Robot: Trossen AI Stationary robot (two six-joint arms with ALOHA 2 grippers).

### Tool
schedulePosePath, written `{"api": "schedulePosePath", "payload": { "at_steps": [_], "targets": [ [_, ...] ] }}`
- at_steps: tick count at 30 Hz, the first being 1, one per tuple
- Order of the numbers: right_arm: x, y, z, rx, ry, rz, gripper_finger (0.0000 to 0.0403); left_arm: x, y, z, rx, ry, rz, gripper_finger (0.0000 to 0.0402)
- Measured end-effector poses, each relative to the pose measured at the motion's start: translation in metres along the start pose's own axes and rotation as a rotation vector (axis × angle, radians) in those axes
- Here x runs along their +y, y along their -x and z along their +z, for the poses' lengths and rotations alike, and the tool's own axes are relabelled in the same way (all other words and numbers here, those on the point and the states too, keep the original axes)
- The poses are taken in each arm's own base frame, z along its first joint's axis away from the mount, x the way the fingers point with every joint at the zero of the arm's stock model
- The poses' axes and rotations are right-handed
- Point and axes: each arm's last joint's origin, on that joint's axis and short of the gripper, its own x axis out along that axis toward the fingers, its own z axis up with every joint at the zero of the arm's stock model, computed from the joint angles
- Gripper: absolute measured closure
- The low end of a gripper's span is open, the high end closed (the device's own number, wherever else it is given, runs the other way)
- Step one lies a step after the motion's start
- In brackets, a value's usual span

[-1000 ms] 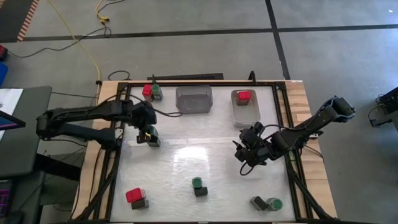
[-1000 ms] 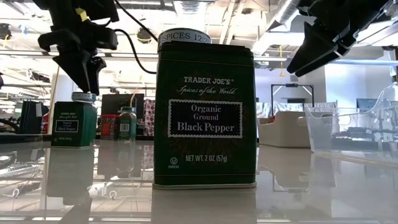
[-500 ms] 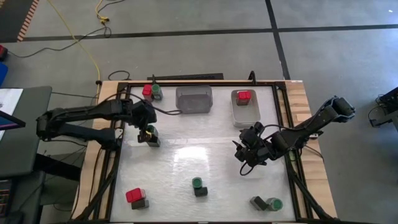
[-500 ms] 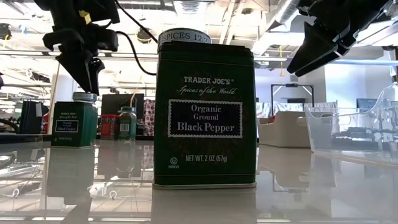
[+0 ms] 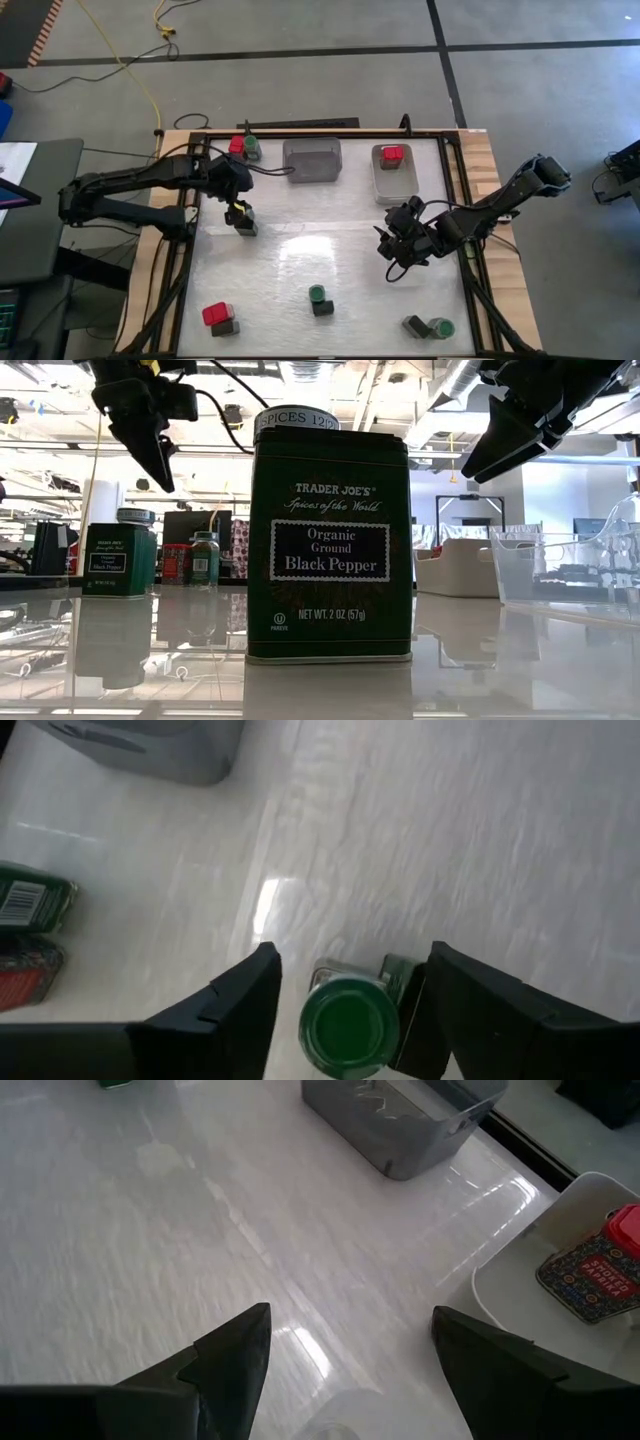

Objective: Sort spices by type
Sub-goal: Put the middle left green seasoning bottle into the black bin

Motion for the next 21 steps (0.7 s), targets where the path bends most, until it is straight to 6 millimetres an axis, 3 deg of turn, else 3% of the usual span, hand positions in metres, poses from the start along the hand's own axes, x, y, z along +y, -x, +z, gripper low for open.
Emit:
{"api": "schedulePosePath", "payload": {
  "at_steps": [8, 21],
  "targets": [
    [0.0000, 0.0000, 0.0000, 0.000, 0.006, 0.000, 0.0097, 0.0006, -0.0001, -0.0004, 0.005, 0.023, 0.022, 0.0079],
    [0.0000, 0.0000, 0.0000, 0.000, 0.006, 0.000, 0.0097, 0.0006, -0.0068, -0.0047, 0.017, 0.102, 0.023, 0.0075]
  ]
}}
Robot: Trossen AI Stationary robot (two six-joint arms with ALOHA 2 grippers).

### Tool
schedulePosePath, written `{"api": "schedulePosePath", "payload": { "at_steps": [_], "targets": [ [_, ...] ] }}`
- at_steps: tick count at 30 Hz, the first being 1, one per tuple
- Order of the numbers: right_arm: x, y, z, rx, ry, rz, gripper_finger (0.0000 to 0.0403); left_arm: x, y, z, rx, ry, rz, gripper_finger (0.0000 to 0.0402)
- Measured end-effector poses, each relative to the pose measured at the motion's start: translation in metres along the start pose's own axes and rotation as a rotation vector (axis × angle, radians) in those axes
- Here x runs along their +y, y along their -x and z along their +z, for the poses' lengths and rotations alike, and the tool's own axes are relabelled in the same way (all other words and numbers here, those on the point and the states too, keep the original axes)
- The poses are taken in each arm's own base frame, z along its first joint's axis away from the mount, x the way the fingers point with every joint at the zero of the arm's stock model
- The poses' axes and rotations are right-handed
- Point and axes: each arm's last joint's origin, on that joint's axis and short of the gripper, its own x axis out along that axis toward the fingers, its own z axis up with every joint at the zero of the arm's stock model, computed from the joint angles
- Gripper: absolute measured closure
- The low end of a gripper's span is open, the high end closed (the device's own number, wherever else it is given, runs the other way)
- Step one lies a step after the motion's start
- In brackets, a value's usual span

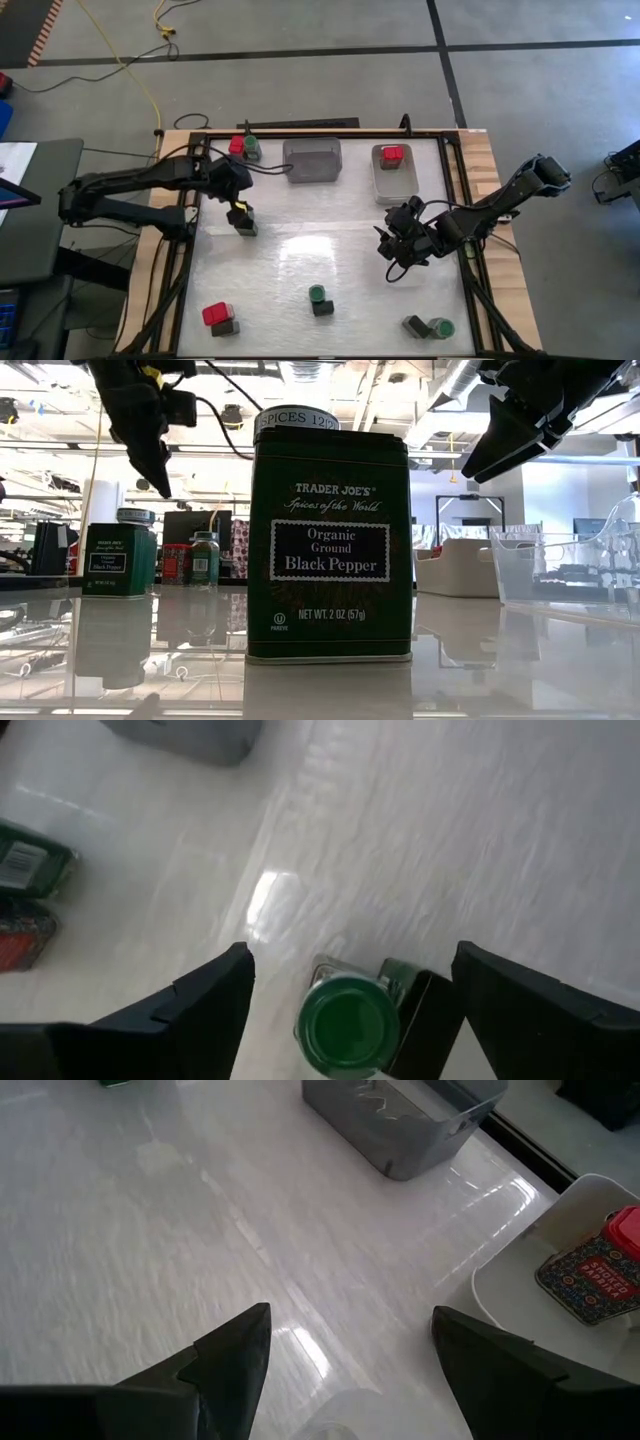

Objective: Sort spices by type
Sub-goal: Put the middle left green seasoning bottle into the black bin

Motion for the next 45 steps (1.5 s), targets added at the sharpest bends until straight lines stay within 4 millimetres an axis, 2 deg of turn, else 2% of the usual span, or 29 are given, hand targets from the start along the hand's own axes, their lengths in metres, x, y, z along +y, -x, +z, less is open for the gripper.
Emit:
{"api": "schedulePosePath", "payload": {
  "at_steps": [6, 20, 29, 38, 45],
  "targets": [
    [0.000, 0.000, 0.000, 0.000, 0.000, 0.000, 0.0097, 0.001, -0.014, -0.012, 0.060, -0.061, 0.001, 0.0074],
    [0.000, 0.000, 0.000, 0.000, 0.000, 0.000, 0.0097, -0.005, -0.014, -0.013, 0.060, -0.254, -0.042, 0.0074],
    [0.000, 0.000, 0.000, 0.000, 0.000, 0.000, 0.0097, -0.009, -0.014, -0.017, 0.091, -0.269, -0.062, 0.0075],
    [0.000, 0.000, 0.000, 0.001, 0.000, 0.000, 0.0097, -0.008, -0.026, -0.029, 0.144, -0.263, -0.044, 0.0074],
    [0.000, 0.000, 0.000, 0.001, 0.000, 0.000, 0.0097, -0.007, -0.026, -0.028, 0.134, -0.300, -0.028, 0.0074]
  ]
}}
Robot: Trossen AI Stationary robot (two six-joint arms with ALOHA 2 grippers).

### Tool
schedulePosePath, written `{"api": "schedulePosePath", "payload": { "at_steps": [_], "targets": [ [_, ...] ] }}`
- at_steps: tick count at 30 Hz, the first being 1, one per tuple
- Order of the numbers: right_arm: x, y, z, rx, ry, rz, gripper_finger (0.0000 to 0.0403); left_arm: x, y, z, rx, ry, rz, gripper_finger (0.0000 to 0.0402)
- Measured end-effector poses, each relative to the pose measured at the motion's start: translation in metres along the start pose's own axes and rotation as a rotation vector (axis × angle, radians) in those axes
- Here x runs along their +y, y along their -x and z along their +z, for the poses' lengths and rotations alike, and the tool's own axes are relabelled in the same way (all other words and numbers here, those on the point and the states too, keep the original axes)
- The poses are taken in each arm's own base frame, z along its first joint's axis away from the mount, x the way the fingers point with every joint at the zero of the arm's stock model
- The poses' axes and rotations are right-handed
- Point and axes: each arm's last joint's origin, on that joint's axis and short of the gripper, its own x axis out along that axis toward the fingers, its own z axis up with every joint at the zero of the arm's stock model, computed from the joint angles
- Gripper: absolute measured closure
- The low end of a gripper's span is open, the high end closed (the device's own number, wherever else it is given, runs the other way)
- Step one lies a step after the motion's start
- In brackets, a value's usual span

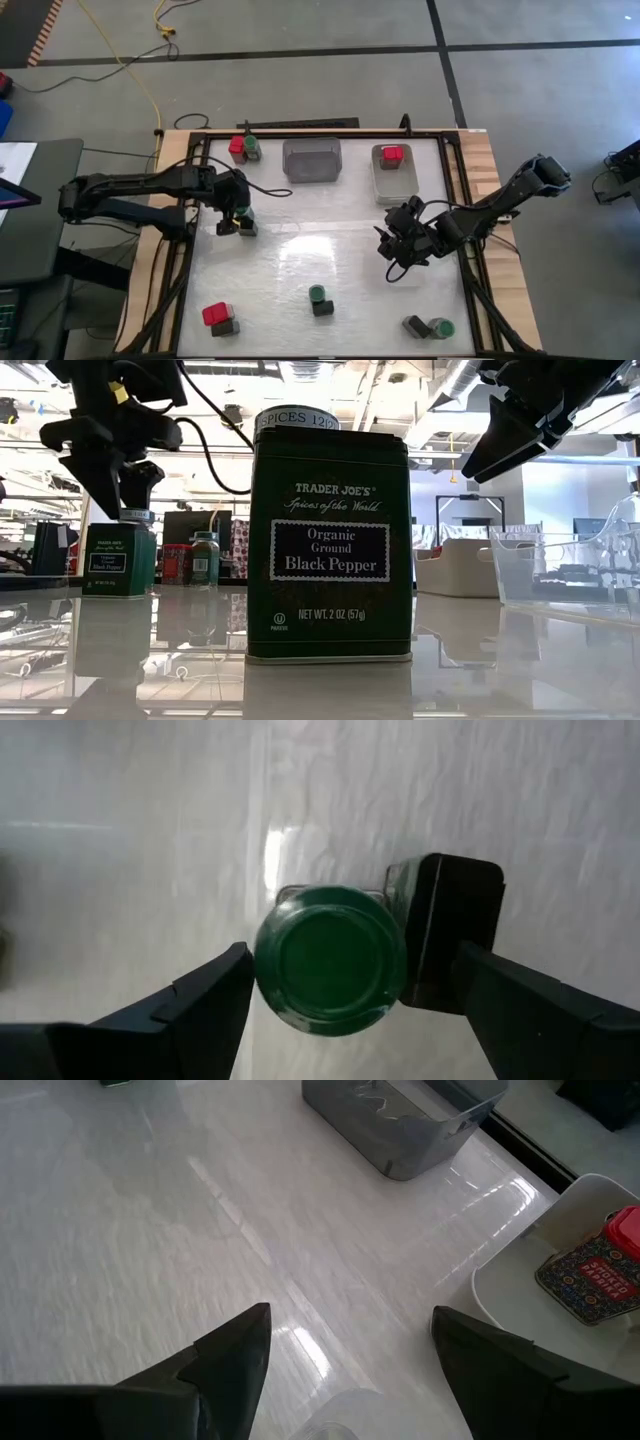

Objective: Sort spices by type
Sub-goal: Put the middle left green seasoning bottle into the black bin

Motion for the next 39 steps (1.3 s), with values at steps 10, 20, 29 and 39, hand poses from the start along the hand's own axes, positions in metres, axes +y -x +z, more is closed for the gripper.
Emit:
{"api": "schedulePosePath", "payload": {
  "at_steps": [10, 20, 29, 39],
  "targets": [
    [0.0000, 0.0000, 0.0000, 0.000, 0.000, 0.000, 0.0097, 0.0009, 0.0001, 0.0033, -0.033, -0.035, 0.016, 0.0075],
    [0.0000, 0.0000, 0.0000, 0.000, 0.000, 0.000, 0.0097, 0.0008, 0.0001, 0.0032, -0.031, -0.059, 0.016, 0.0134],
    [0.0000, 0.0000, 0.0000, 0.000, 0.000, 0.000, 0.0097, 0.0005, 0.0002, 0.0016, -0.017, -0.058, 0.008, 0.0200],
    [0.0000, 0.0000, 0.0000, 0.000, 0.000, 0.000, 0.0097, 0.0016, 0.0002, 0.0031, -0.028, -0.038, 0.041, 0.0200]
  ]
}}
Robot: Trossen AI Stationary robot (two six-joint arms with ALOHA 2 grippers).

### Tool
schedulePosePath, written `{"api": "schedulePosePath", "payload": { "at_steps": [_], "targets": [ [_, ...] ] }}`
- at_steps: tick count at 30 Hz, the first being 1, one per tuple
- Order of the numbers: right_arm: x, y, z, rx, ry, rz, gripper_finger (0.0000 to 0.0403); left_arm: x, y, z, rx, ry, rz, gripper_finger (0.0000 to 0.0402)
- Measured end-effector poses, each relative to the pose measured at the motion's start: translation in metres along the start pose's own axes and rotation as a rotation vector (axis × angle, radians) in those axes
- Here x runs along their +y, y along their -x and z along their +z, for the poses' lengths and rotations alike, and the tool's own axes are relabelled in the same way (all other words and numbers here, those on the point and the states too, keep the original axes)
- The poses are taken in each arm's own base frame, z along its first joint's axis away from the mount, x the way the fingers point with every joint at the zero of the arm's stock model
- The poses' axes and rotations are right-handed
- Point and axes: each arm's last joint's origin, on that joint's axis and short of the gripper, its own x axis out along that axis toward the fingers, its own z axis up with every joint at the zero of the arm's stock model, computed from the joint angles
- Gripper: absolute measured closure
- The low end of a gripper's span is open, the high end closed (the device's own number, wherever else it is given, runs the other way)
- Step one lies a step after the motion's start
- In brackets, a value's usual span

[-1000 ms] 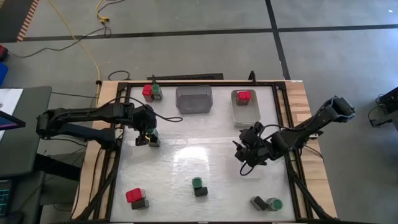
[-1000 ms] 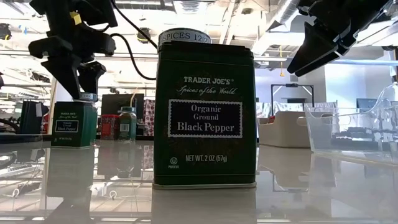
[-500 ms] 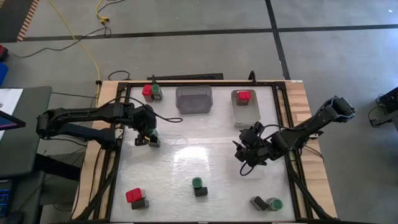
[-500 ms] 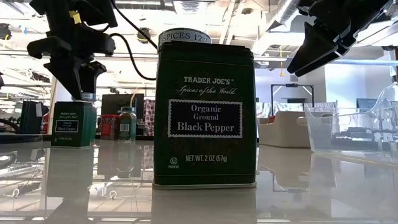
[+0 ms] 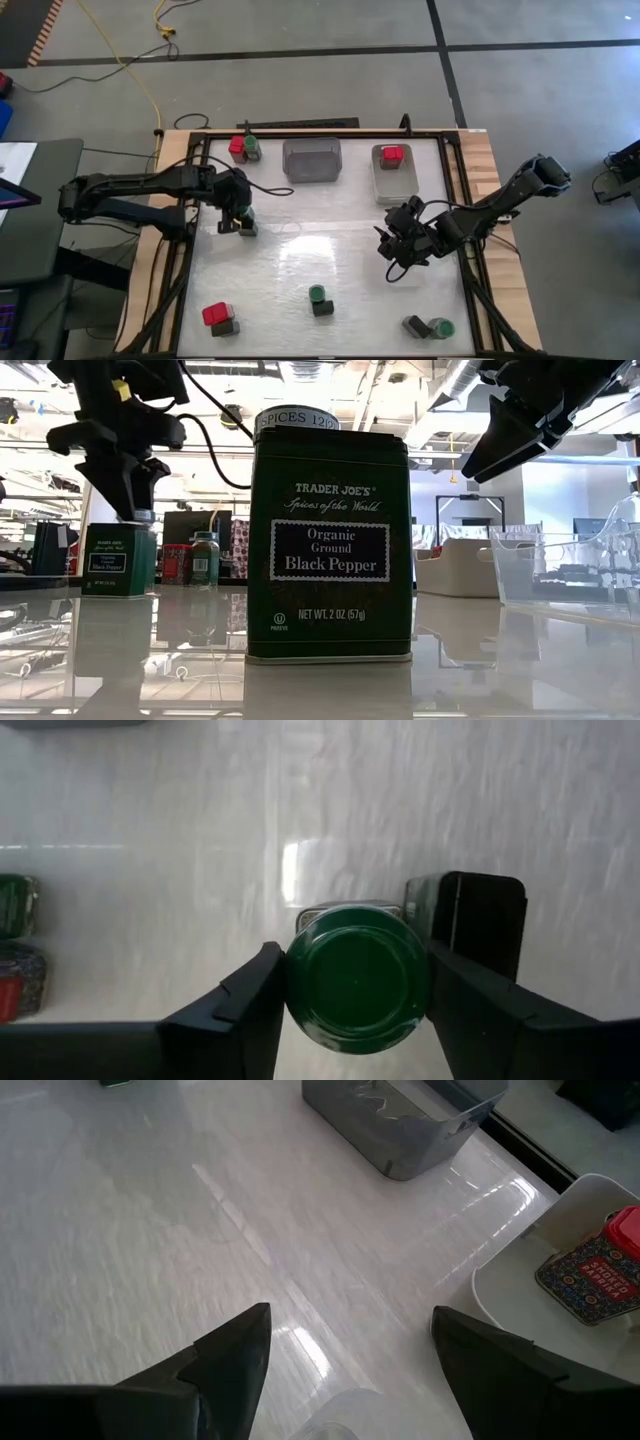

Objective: Sort spices by type
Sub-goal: Put the middle left green seasoning bottle into the black bin

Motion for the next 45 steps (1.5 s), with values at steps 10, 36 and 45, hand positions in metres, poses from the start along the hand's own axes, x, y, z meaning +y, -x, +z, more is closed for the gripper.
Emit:
{"api": "schedulePosePath", "payload": {
  "at_steps": [10, 36, 45],
  "targets": [
    [0.000, 0.000, 0.000, 0.000, 0.000, 0.000, 0.0097, 0.019, 0.031, 0.021, -0.123, 0.113, 0.058, 0.0201],
    [-0.004, -0.005, 0.004, 0.004, 0.002, -0.026, 0.0097, 0.131, 0.037, 0.178, -0.202, -0.125, 0.079, 0.0200],
    [-0.004, -0.005, 0.003, 0.004, 0.008, -0.025, 0.0097, 0.171, -0.025, 0.189, -0.117, -0.150, 0.007, 0.0199]
  ]
}}
